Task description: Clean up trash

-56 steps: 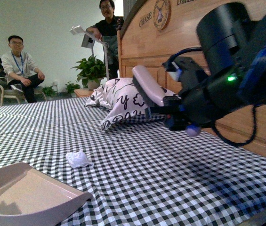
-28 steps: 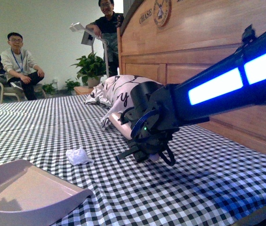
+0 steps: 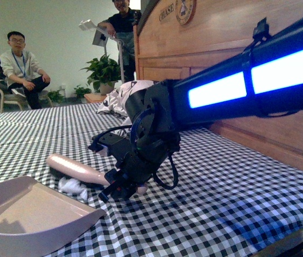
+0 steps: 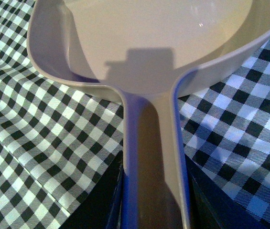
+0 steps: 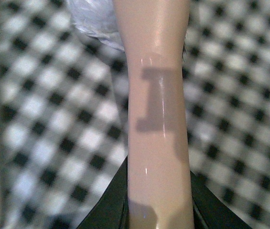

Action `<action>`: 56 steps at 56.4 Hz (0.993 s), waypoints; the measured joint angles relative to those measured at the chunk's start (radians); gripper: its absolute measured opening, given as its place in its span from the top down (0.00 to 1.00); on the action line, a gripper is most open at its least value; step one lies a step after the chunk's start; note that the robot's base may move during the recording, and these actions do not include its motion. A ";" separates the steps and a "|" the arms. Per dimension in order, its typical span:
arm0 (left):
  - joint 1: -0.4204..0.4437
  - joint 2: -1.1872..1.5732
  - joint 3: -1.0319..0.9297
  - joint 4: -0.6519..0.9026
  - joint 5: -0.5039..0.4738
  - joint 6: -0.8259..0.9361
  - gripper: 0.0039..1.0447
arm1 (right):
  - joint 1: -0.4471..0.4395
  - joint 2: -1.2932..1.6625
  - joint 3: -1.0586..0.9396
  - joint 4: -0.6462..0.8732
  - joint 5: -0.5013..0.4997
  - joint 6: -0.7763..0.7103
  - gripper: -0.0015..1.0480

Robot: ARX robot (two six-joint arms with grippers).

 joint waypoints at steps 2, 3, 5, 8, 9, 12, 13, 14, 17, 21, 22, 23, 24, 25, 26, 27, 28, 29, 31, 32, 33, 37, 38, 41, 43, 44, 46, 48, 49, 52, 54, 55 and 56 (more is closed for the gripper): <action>0.000 0.000 0.000 0.000 0.000 0.000 0.73 | -0.005 -0.019 0.000 -0.055 -0.053 -0.022 0.82; 0.000 0.000 0.000 0.000 0.000 0.000 0.73 | -0.010 -0.033 0.000 -0.092 -0.089 -0.031 0.82; 0.000 0.000 0.000 0.000 0.000 0.000 0.73 | -0.028 -0.082 -0.004 -0.164 -0.181 -0.032 0.82; 0.000 0.000 0.000 0.000 0.000 0.000 0.73 | -0.057 -0.171 -0.041 -0.171 -0.283 -0.026 0.82; 0.000 0.000 0.000 0.000 0.000 0.000 0.73 | -0.068 -0.206 -0.060 -0.168 -0.307 -0.026 0.82; 0.000 0.000 0.000 0.000 0.000 0.000 0.73 | -0.090 -0.283 -0.101 -0.167 -0.348 -0.021 0.82; 0.000 0.000 0.000 0.000 0.000 0.000 0.73 | -0.097 -0.306 -0.114 -0.164 -0.360 -0.018 0.82; 0.000 0.000 0.000 0.000 0.000 0.000 0.73 | -0.109 -0.347 -0.140 -0.156 -0.380 -0.014 0.82; 0.000 0.000 0.000 0.000 0.000 0.000 0.73 | -0.132 -0.426 -0.189 -0.132 -0.397 -0.013 0.82; 0.000 0.000 0.000 0.000 0.000 0.001 0.73 | -0.170 -0.552 -0.285 -0.087 -0.417 -0.008 0.82; 0.000 0.000 0.000 0.000 0.000 0.001 0.73 | -0.175 -0.569 -0.299 -0.079 -0.419 -0.008 0.82; 0.000 0.000 0.000 0.000 0.000 0.001 0.73 | -0.186 -0.598 -0.328 -0.058 -0.423 -0.004 0.82; 0.000 0.000 0.000 0.000 0.000 0.000 0.73 | -0.190 -0.611 -0.343 -0.048 -0.425 -0.001 0.82; 0.000 0.000 0.000 0.000 0.000 0.000 0.73 | -0.200 -0.637 -0.374 -0.021 -0.426 0.005 0.82; 0.000 0.000 0.000 0.000 0.000 0.001 0.73 | -0.204 -0.649 -0.390 -0.007 -0.427 0.008 0.82; 0.000 0.000 0.000 0.000 0.000 0.001 0.73 | -0.213 -0.670 -0.422 0.026 -0.426 0.014 0.82; 0.000 0.000 0.000 0.000 0.000 0.001 0.73 | -0.222 -0.688 -0.453 0.063 -0.424 0.021 0.82; 0.000 0.000 0.000 0.000 0.000 0.001 0.73 | -0.226 -0.697 -0.470 0.084 -0.421 0.027 0.82; 0.000 0.000 0.000 0.000 0.000 0.001 0.73 | -0.240 -0.719 -0.520 0.153 -0.405 0.043 0.82; 0.000 0.000 0.000 0.000 0.000 0.001 0.73 | -0.248 -0.732 -0.552 0.202 -0.390 0.055 0.82; 0.000 0.000 0.000 0.000 0.000 0.001 0.73 | -0.253 -0.738 -0.568 0.227 -0.380 0.068 0.82; 0.000 0.000 0.000 0.000 0.000 0.001 0.73 | -0.288 -0.772 -0.676 0.401 -0.295 0.152 0.82; 0.000 0.000 0.000 0.000 0.000 0.001 0.73 | -0.300 -0.783 -0.705 0.447 -0.276 0.183 0.82; 0.000 0.000 0.000 0.000 0.000 0.001 0.73 | -0.351 -0.829 -0.803 0.583 -0.243 0.293 0.82; 0.000 0.000 0.000 0.000 0.001 0.001 0.73 | -0.373 -0.856 -0.845 0.628 -0.242 0.341 0.82; 0.000 0.000 0.000 0.002 0.002 0.000 0.73 | -0.382 -0.866 -0.859 0.641 -0.242 0.349 0.82; 0.000 0.000 -0.020 0.071 0.008 -0.035 0.73 | -0.404 -0.898 -0.898 0.674 -0.243 0.394 0.82; 0.000 -0.001 -0.057 0.186 0.004 -0.089 0.73 | -0.426 -0.934 -0.937 0.698 -0.243 0.435 0.82; 0.000 -0.002 -0.078 0.261 0.002 -0.122 0.73 | -0.440 -0.962 -0.963 0.713 -0.245 0.459 0.82; -0.002 -0.010 -0.112 0.412 -0.009 -0.245 0.73 | -0.472 -1.031 -1.025 0.742 -0.260 0.512 0.82; -0.002 -0.022 -0.121 0.475 -0.014 -0.303 0.73 | -0.488 -1.074 -1.062 0.759 -0.269 0.538 0.82; -0.002 -0.033 -0.123 0.510 -0.026 -0.344 0.73 | -0.496 -1.102 -1.085 0.768 -0.276 0.556 0.82; -0.002 -0.040 -0.124 0.523 -0.029 -0.363 0.73 | -0.500 -1.116 -1.095 0.772 -0.278 0.564 0.82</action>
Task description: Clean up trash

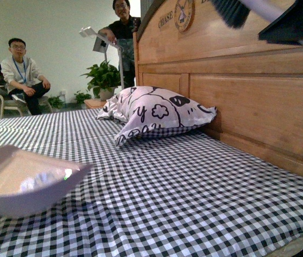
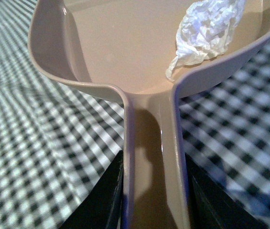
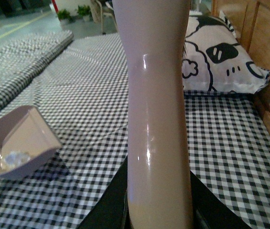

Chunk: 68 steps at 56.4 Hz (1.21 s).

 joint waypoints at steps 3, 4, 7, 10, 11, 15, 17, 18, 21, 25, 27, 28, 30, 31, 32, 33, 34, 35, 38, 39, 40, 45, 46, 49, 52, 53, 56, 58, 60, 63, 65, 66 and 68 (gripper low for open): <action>0.000 -0.049 0.000 0.046 -0.034 -0.101 0.73 | -0.022 -0.080 -0.060 0.020 -0.015 0.056 0.82; 0.000 -0.067 -0.002 0.055 -0.044 -0.134 0.73 | -0.029 -0.104 -0.079 0.028 -0.023 0.073 0.82; 0.000 -0.118 -0.011 0.075 -0.078 -0.185 0.73 | -0.050 -0.176 -0.128 0.038 -0.029 0.112 0.82; -0.003 -0.158 -0.027 0.090 -0.113 -0.204 0.73 | -0.071 -0.233 -0.166 0.044 -0.034 0.152 0.82; -0.004 -0.174 -0.034 0.093 -0.132 -0.208 0.73 | -0.080 -0.255 -0.178 0.044 -0.033 0.160 0.82; -0.014 -0.235 -0.068 0.112 -0.206 -0.209 0.73 | -0.118 -0.333 -0.218 0.043 -0.040 0.205 0.82; -0.019 -0.265 -0.081 0.114 -0.231 -0.209 0.73 | -0.135 -0.367 -0.232 0.038 -0.045 0.220 0.82; -0.022 -0.286 -0.090 0.114 -0.244 -0.207 0.73 | -0.148 -0.390 -0.240 0.035 -0.050 0.231 0.82; -0.029 -0.344 -0.112 0.122 -0.284 -0.196 0.73 | -0.180 -0.447 -0.257 0.022 -0.064 0.260 0.82; -0.041 -0.436 -0.140 0.121 -0.333 -0.192 0.73 | -0.227 -0.527 -0.280 0.002 -0.100 0.293 0.82; -0.046 -0.478 -0.151 0.118 -0.352 -0.191 0.73 | -0.246 -0.561 -0.291 -0.004 -0.119 0.308 0.82; -0.049 -0.506 -0.158 0.112 -0.365 -0.192 0.73 | -0.258 -0.583 -0.299 -0.009 -0.132 0.318 0.82; -0.054 -0.550 -0.168 0.099 -0.381 -0.195 0.73 | -0.276 -0.615 -0.311 -0.018 -0.152 0.333 0.82; -0.056 -0.579 -0.175 0.089 -0.389 -0.199 0.73 | -0.288 -0.636 -0.319 -0.023 -0.164 0.339 0.82; -0.060 -0.608 -0.183 0.081 -0.399 -0.203 0.73 | -0.299 -0.656 -0.328 -0.029 -0.177 0.349 0.82; -0.062 -0.623 -0.187 0.077 -0.401 -0.204 0.73 | -0.304 -0.666 -0.332 -0.032 -0.180 0.352 0.82; -0.068 -0.652 -0.195 0.069 -0.414 -0.205 0.73 | -0.313 -0.684 -0.340 -0.037 -0.195 0.362 0.82; -0.074 -0.681 -0.204 0.058 -0.420 -0.208 0.73 | -0.322 -0.703 -0.349 -0.043 -0.206 0.369 0.82; -0.090 -0.753 -0.226 0.026 -0.425 -0.218 0.73 | -0.340 -0.744 -0.368 -0.064 -0.225 0.386 0.82; -0.095 -0.768 -0.231 0.020 -0.428 -0.217 0.73 | -0.343 -0.752 -0.372 -0.068 -0.230 0.387 0.82; -0.103 -0.796 -0.241 0.012 -0.433 -0.217 0.73 | -0.350 -0.766 -0.379 -0.074 -0.239 0.391 0.82; -0.134 -0.899 -0.268 -0.041 -0.427 -0.226 0.73 | -0.362 -0.818 -0.396 -0.104 -0.251 0.415 0.82; -0.136 -0.908 -0.270 -0.046 -0.425 -0.226 0.73 | -0.363 -0.823 -0.397 -0.107 -0.254 0.416 0.82; -0.144 -0.946 -0.275 -0.071 -0.415 -0.233 0.73 | -0.362 -0.845 -0.398 -0.111 -0.256 0.428 0.82; -0.153 -0.985 -0.278 -0.097 -0.417 -0.241 0.73 | -0.348 -0.863 -0.397 -0.121 -0.243 0.437 0.82; -0.154 -0.990 -0.279 -0.101 -0.417 -0.242 0.73 | -0.345 -0.865 -0.397 -0.122 -0.240 0.439 0.82; -0.168 -1.020 -0.281 -0.126 -0.420 -0.250 0.73 | -0.321 -0.874 -0.397 -0.132 -0.222 0.440 0.82; -0.180 -1.043 -0.283 -0.144 -0.427 -0.254 0.73 | -0.295 -0.880 -0.397 -0.145 -0.195 0.439 0.82; -0.191 -1.067 -0.285 -0.163 -0.427 -0.261 0.73 | -0.267 -0.883 -0.397 -0.159 -0.167 0.436 0.82; -0.199 -1.094 -0.286 -0.189 -0.418 -0.270 0.73 | -0.233 -0.887 -0.396 -0.182 -0.126 0.431 0.82; -0.202 -1.108 -0.288 -0.200 -0.415 -0.275 0.73 | -0.219 -0.888 -0.396 -0.195 -0.108 0.428 0.82; -0.204 -1.116 -0.288 -0.205 -0.414 -0.278 0.73 | -0.211 -0.888 -0.396 -0.201 -0.099 0.426 0.82; -0.205 -1.125 -0.289 -0.209 -0.412 -0.282 0.73 | -0.204 -0.888 -0.396 -0.205 -0.095 0.423 0.82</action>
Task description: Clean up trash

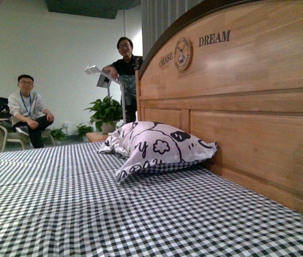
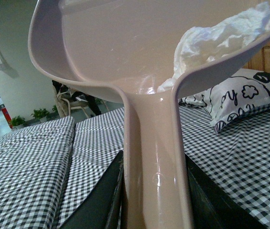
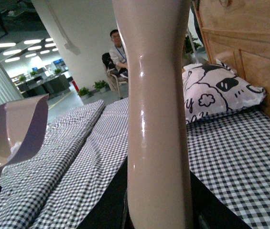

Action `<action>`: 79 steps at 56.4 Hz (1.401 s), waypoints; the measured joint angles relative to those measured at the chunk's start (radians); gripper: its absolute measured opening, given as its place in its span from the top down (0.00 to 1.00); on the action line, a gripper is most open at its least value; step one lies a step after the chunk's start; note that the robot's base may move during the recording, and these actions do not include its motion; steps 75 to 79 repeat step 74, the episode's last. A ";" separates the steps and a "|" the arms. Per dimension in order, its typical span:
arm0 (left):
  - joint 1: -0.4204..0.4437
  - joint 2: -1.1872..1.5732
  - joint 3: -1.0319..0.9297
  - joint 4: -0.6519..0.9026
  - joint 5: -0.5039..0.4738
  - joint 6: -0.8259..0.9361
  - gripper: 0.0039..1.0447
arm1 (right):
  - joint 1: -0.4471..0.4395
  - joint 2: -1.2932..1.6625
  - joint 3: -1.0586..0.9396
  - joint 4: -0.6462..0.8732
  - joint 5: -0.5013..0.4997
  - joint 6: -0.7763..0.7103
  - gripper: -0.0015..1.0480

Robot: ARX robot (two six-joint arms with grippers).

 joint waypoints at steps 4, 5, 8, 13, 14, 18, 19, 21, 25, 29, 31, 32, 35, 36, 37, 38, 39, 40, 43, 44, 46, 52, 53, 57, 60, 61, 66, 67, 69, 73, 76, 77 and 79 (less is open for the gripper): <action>0.000 -0.002 0.000 0.000 -0.004 -0.006 0.73 | 0.004 0.000 0.000 0.000 0.004 -0.003 0.82; 0.000 -0.002 -0.001 0.000 -0.006 -0.007 0.73 | 0.004 0.000 0.000 0.000 0.005 -0.005 0.82; 0.000 -0.002 -0.003 0.000 -0.008 -0.008 0.73 | 0.005 0.000 0.000 0.000 0.004 -0.007 0.82; 0.000 -0.002 -0.006 0.000 -0.005 -0.009 0.73 | 0.005 -0.001 0.000 0.000 0.004 -0.009 0.82; 0.000 -0.002 -0.006 0.000 -0.005 -0.010 0.73 | 0.005 -0.002 0.000 0.000 0.004 -0.009 0.82; 0.000 -0.002 -0.006 0.000 -0.004 -0.010 0.73 | 0.005 -0.003 0.000 0.000 0.004 -0.009 0.82; 0.000 -0.002 -0.006 0.000 -0.004 -0.011 0.73 | 0.005 -0.003 0.000 0.000 0.004 -0.009 0.82; 0.000 -0.002 -0.006 0.000 -0.005 -0.011 0.73 | 0.005 -0.003 0.000 0.000 0.004 -0.009 0.82; 0.000 -0.002 -0.006 0.000 -0.005 -0.011 0.73 | 0.005 -0.003 0.000 0.000 0.004 -0.009 0.82; 0.000 -0.002 -0.006 0.000 -0.005 -0.011 0.73 | 0.005 -0.003 0.000 0.000 0.004 -0.009 0.82; 0.000 -0.002 -0.006 0.000 -0.005 -0.011 0.73 | 0.005 -0.003 0.000 0.000 0.004 -0.009 0.82; 0.000 -0.002 -0.006 0.000 -0.005 -0.011 0.73 | 0.005 -0.003 0.000 0.000 0.005 -0.009 0.82; 0.000 -0.002 -0.006 0.000 -0.005 -0.011 0.73 | 0.005 -0.003 0.000 0.000 0.005 -0.009 0.82; 0.000 -0.003 -0.006 0.000 -0.005 -0.011 0.73 | 0.005 -0.003 0.000 0.000 0.005 -0.009 0.82; 0.000 -0.002 -0.006 0.000 -0.005 -0.011 0.73 | 0.005 -0.003 0.000 0.000 0.004 -0.009 0.82; 0.000 -0.002 -0.006 0.000 -0.005 -0.011 0.73 | 0.005 -0.003 0.000 0.000 0.004 -0.009 0.82; 0.000 -0.003 -0.006 0.000 -0.005 -0.011 0.73 | 0.005 -0.003 0.000 0.000 0.004 -0.009 0.82; 0.000 -0.003 -0.006 0.000 -0.005 -0.011 0.73 | 0.005 -0.003 0.000 0.000 0.004 -0.009 0.82; 0.000 -0.003 -0.006 0.000 -0.005 -0.011 0.73 | 0.005 -0.003 0.000 0.000 0.004 -0.009 0.82; 0.000 -0.003 -0.006 0.000 -0.005 -0.011 0.73 | 0.005 -0.003 0.000 0.000 0.004 -0.009 0.82; 0.000 -0.003 -0.006 0.000 -0.005 -0.011 0.73 | 0.005 -0.003 0.000 0.000 0.004 -0.009 0.82; 0.000 -0.003 -0.006 0.000 -0.005 -0.011 0.73 | 0.005 -0.003 0.000 0.000 0.005 -0.009 0.82; 0.000 -0.003 -0.006 0.000 -0.005 -0.011 0.73 | 0.005 -0.003 0.000 0.000 0.004 -0.009 0.82; 0.000 -0.003 -0.006 0.000 -0.005 -0.011 0.73 | 0.005 -0.003 0.000 0.000 0.004 -0.009 0.82; 0.000 -0.003 -0.006 0.000 -0.005 -0.011 0.73 | 0.005 -0.003 0.000 0.000 0.004 -0.010 0.82; 0.000 -0.003 -0.006 0.000 -0.005 -0.011 0.73 | 0.005 -0.003 0.001 0.000 0.004 -0.009 0.82; 0.000 -0.003 -0.006 0.000 -0.005 -0.011 0.73 | 0.005 -0.003 0.000 0.000 0.004 -0.010 0.82; 0.000 -0.003 -0.006 0.000 -0.005 -0.011 0.73 | 0.005 -0.003 0.000 0.000 0.004 -0.010 0.82; 0.000 -0.003 -0.006 0.000 -0.005 -0.011 0.73 | 0.005 -0.003 0.000 0.000 0.004 -0.010 0.82; 0.000 -0.003 -0.006 0.000 -0.005 -0.011 0.73 | 0.005 -0.003 0.000 0.000 0.004 -0.010 0.82; 0.000 -0.003 -0.006 0.000 -0.005 -0.011 0.73 | 0.005 -0.003 0.000 0.000 0.004 -0.010 0.82; 0.000 -0.003 -0.006 0.000 -0.005 -0.011 0.73 | 0.005 -0.003 0.000 0.000 0.004 -0.010 0.82; 0.000 -0.003 -0.006 0.000 -0.005 -0.011 0.73 | 0.005 -0.003 0.000 0.000 0.004 -0.010 0.82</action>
